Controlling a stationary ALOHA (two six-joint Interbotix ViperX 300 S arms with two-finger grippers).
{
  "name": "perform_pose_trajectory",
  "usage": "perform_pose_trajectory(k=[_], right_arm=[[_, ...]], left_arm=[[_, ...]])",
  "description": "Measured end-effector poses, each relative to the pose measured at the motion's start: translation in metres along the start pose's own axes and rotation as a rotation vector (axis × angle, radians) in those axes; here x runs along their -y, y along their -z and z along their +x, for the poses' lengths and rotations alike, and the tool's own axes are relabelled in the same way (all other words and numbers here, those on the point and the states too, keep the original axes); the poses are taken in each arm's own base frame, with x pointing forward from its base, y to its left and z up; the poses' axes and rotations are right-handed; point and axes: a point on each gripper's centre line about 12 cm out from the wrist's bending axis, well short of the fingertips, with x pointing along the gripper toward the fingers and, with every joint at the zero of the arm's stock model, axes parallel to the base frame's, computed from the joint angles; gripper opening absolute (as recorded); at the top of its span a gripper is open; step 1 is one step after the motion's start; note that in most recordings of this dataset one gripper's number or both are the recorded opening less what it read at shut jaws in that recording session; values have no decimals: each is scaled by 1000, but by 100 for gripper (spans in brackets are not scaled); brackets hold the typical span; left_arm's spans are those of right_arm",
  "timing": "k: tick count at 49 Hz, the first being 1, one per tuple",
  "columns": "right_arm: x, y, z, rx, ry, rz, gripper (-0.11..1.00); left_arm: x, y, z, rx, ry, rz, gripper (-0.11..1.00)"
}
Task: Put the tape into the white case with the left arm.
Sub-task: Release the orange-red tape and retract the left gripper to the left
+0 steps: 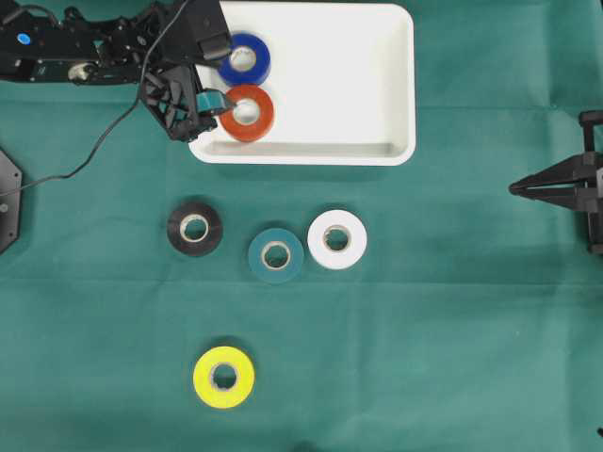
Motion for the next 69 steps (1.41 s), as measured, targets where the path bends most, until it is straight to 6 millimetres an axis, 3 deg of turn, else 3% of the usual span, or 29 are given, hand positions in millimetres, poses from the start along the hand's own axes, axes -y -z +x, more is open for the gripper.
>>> perform_pose_trajectory(k=[15, 26, 53, 69], right_arm=[[0, 0, 0, 2, 0, 0, -10], [0, 0, 0, 0, -1, -1, -10], [0, 0, 0, 0, 0, 0, -10], [0, 1, 0, -2, 0, -2, -10]], left_arm=[[1, 2, 0, -5, 1, 0, 63], [10, 17, -16, -23, 19, 14, 63], [24, 91, -119, 201, 50, 51, 62], [27, 113, -143, 324, 68, 60, 62]])
